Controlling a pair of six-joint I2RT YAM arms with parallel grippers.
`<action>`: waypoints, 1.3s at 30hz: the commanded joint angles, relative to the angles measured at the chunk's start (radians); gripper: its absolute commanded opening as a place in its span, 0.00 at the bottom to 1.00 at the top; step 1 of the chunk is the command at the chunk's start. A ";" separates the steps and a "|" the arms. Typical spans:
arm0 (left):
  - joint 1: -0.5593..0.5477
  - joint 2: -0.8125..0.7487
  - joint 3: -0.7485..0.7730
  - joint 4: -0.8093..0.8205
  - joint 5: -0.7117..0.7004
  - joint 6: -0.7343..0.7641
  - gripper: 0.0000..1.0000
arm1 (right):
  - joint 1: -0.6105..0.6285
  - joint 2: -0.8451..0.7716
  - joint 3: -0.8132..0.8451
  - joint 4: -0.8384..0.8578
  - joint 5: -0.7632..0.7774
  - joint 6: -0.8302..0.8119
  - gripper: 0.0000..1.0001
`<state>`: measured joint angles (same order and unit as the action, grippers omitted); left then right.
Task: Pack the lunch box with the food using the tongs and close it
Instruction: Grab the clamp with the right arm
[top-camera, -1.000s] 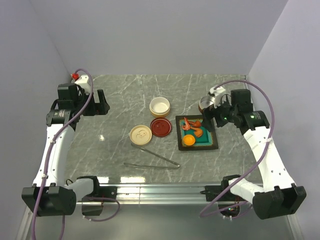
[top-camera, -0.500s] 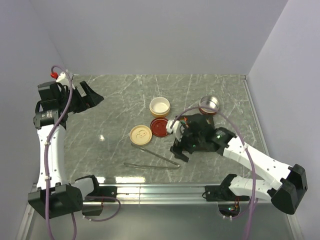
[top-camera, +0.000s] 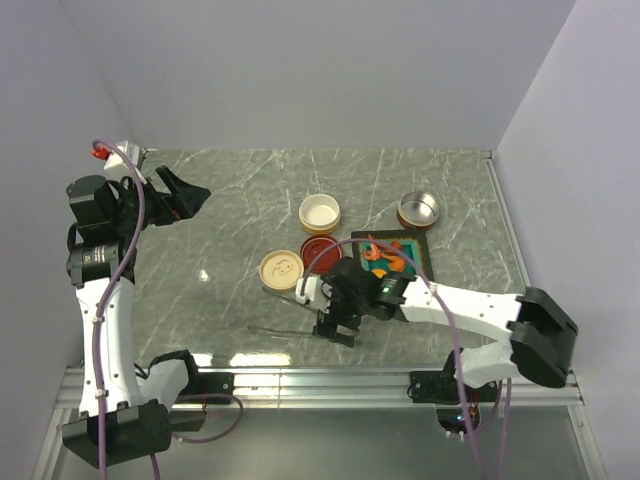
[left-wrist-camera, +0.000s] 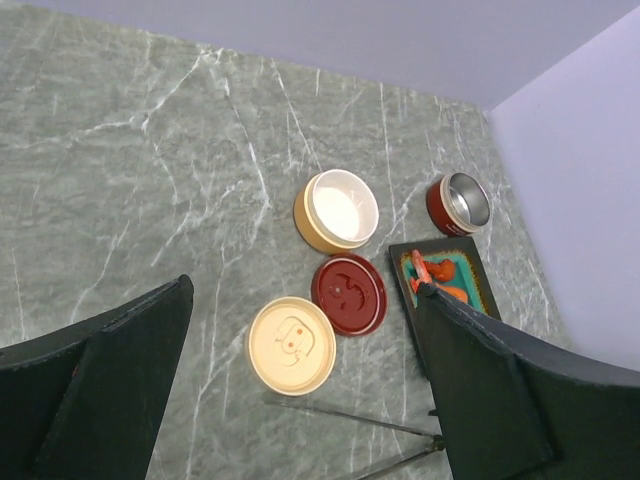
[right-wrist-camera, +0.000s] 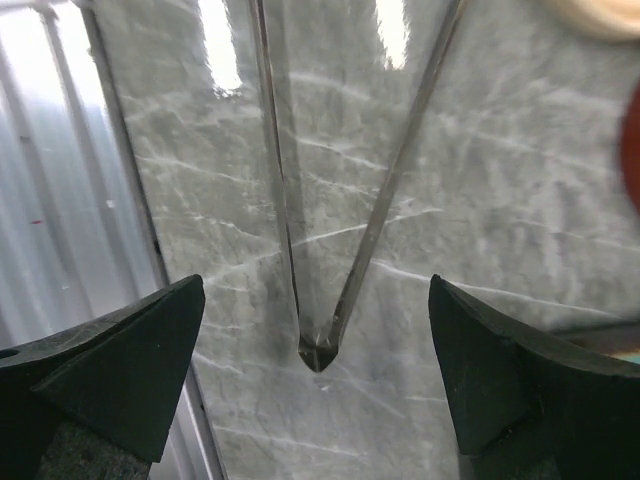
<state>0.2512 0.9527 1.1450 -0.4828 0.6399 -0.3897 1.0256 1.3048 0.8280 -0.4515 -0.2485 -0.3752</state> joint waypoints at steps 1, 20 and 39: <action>0.002 0.006 0.009 0.055 0.026 -0.017 0.99 | 0.045 0.083 0.056 0.016 0.093 0.013 1.00; 0.003 0.017 -0.007 0.115 0.044 -0.055 0.99 | 0.131 0.358 0.126 0.132 0.196 0.102 0.99; 0.003 0.035 -0.019 0.118 0.026 -0.078 0.99 | 0.130 0.398 0.056 0.309 0.137 0.116 0.74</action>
<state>0.2512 0.9905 1.1316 -0.3923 0.6651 -0.4675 1.1496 1.6920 0.9134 -0.1818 -0.1238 -0.2615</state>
